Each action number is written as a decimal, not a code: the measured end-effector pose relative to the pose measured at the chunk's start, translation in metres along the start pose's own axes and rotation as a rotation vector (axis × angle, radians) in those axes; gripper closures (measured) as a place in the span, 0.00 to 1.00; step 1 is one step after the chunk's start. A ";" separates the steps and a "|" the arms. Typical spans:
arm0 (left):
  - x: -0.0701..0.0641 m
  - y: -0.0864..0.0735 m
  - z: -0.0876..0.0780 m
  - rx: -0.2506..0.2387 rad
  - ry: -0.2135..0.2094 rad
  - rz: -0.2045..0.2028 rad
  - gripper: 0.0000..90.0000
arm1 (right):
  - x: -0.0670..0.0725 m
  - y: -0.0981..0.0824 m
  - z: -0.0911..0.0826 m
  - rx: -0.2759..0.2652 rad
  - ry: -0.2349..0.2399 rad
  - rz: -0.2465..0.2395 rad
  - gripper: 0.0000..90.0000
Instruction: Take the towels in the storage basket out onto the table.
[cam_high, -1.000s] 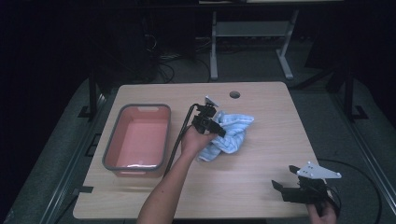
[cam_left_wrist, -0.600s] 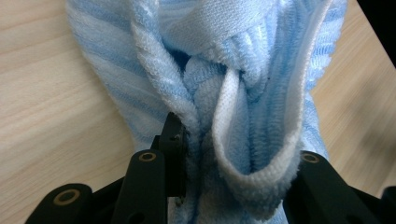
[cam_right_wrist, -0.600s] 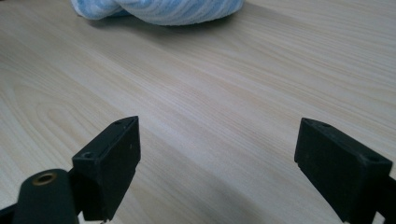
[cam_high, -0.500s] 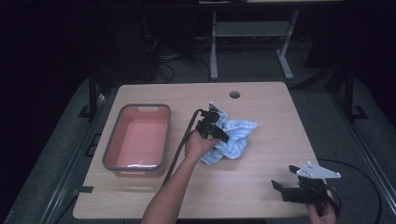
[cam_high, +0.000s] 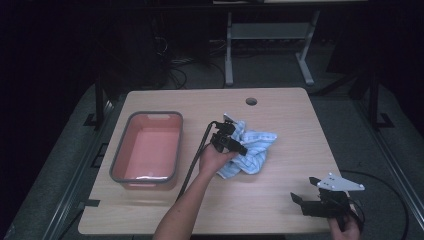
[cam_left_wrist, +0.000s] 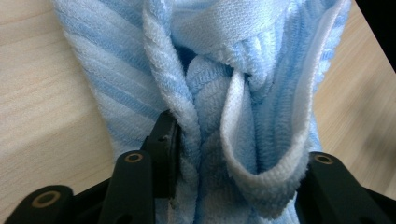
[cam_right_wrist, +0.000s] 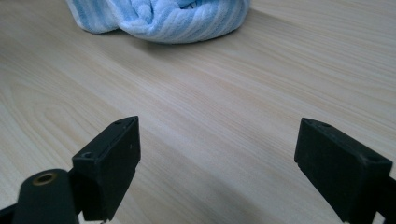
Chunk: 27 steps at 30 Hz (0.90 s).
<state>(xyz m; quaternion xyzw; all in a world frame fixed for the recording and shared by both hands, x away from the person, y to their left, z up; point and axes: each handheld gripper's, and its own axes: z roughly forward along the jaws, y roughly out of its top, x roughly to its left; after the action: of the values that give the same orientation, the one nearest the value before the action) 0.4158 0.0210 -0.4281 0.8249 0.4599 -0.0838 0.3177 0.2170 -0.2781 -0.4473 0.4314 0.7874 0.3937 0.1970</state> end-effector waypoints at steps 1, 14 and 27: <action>0.000 -0.001 -0.001 -0.006 -0.001 -0.006 0.57 | 0.000 0.000 0.000 0.000 -0.002 -0.003 0.15; -0.008 -0.007 -0.020 -0.057 0.028 0.037 0.42 | 0.003 -0.001 0.001 0.000 -0.012 -0.005 0.15; -0.011 -0.014 -0.034 -0.094 0.014 0.070 0.41 | 0.000 -0.003 0.005 0.018 -0.028 -0.007 0.15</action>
<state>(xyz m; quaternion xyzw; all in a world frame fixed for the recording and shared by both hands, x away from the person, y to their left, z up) 0.3932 0.0390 -0.4033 0.8252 0.4366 -0.0450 0.3555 0.2191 -0.2768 -0.4527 0.4361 0.7895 0.3798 0.2055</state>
